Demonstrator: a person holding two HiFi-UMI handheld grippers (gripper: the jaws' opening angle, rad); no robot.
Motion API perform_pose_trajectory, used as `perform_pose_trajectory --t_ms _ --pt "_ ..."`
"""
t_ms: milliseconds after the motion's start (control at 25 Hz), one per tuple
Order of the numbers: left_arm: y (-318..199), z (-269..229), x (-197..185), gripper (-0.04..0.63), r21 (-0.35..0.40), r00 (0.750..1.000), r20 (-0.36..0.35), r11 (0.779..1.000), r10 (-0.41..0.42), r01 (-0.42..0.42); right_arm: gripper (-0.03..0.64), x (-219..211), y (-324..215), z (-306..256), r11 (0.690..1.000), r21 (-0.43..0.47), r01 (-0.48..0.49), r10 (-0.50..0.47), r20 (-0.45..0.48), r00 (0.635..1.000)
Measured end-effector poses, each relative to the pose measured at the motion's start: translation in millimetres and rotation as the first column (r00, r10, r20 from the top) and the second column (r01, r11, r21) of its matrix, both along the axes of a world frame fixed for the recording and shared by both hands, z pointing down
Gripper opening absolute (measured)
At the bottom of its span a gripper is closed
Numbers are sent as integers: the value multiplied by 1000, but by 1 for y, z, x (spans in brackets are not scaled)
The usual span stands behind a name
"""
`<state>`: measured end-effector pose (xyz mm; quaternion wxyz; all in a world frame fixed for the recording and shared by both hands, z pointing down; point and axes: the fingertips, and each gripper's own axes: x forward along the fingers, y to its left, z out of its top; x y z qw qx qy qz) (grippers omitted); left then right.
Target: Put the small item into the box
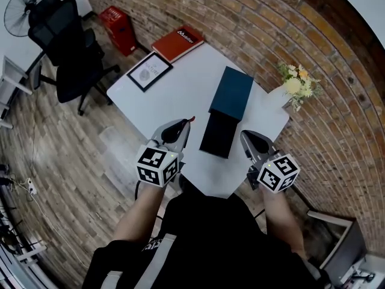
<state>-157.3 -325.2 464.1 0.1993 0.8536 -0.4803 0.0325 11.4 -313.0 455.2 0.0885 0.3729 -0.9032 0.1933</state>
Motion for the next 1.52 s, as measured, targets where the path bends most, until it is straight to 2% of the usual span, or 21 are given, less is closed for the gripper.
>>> perform_pose_trajectory --t_ms 360,720,1080,1520 --pt "-5 6 33 21 -38 999 47 999 -3 4 2 28 -18 7 1000 -13 9 -8 44 999" --pt "-1 24 62 21 -99 996 77 994 -33 41 2 56 -16 29 997 -69 35 -29 86 996" --pt "-8 67 96 21 -181 992 105 982 68 -48 2 62 -11 45 994 -106 38 -30 75 997" --pt "-2 137 122 21 -338 971 132 930 198 -144 2 81 -6 64 988 -156 -14 22 55 998"
